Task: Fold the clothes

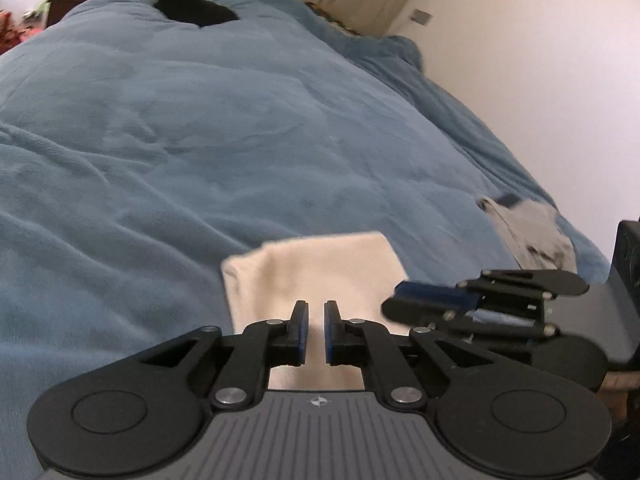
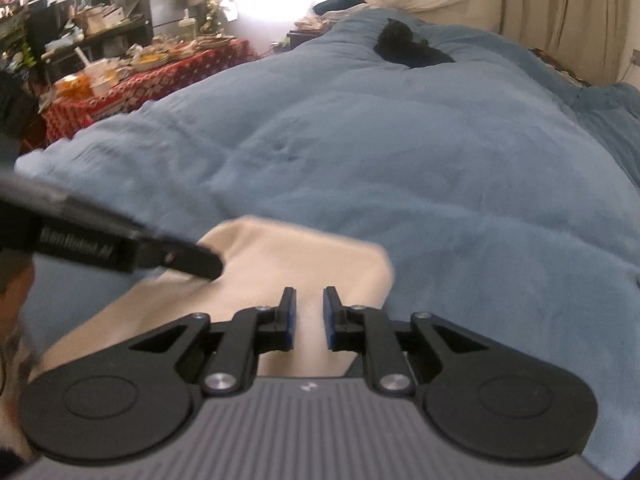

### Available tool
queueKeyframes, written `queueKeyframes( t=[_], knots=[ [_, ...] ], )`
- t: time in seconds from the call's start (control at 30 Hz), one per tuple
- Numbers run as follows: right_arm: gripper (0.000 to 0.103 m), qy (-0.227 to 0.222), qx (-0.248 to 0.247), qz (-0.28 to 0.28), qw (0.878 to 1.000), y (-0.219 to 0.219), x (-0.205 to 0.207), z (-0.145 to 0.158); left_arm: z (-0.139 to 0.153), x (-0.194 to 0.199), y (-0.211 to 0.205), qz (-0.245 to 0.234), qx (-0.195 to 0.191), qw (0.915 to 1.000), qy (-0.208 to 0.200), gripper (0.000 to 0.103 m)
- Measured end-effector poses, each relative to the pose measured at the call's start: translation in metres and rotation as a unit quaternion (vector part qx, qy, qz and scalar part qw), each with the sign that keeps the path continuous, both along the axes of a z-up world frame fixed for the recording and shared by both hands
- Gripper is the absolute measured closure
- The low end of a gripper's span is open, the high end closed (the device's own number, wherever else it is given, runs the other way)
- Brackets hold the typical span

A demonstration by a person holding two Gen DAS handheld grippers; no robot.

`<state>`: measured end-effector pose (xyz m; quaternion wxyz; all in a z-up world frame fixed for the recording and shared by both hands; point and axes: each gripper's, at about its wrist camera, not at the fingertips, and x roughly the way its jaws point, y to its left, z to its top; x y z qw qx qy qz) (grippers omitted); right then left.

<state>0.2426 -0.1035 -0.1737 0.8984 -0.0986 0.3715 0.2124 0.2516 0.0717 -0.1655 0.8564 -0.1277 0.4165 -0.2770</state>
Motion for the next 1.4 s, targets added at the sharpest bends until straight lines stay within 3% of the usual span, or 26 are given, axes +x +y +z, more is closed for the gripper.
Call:
queueKeyframes(
  t=[0.33,0.5,0.67,0.87,1.07,1.4],
  knots=[
    [0.087,0.028,0.018,0.003,0.999,0.004,-0.09,-0.001,-0.005,-0.026,-0.007,0.012,0.019,0.9997,-0.006,0.097],
    [0.087,0.034,0.029,0.005,0.999,-0.005,-0.113,0.008,0.008,-0.034,-0.008,0.002,0.002,0.9999,-0.013,0.097],
    [0.087,0.001,0.03,-0.012,0.999,-0.005,-0.093,0.016,0.016,-0.047,-0.02,-0.025,0.013,0.9993,-0.027,0.097],
    [0.087,0.005,0.044,0.004,0.999,0.006,-0.056,0.013,0.002,-0.067,-0.018,-0.023,0.021,0.9995,-0.01,0.097],
    [0.087,0.028,0.018,0.039,0.999,0.027,-0.035,0.001,-0.009,-0.076,0.001,0.005,-0.007,0.9999,0.014,0.096],
    [0.089,0.032,0.008,0.03,0.999,0.038,0.004,-0.006,-0.018,-0.079,0.016,0.009,-0.042,0.9978,0.05,0.097]
  ],
)
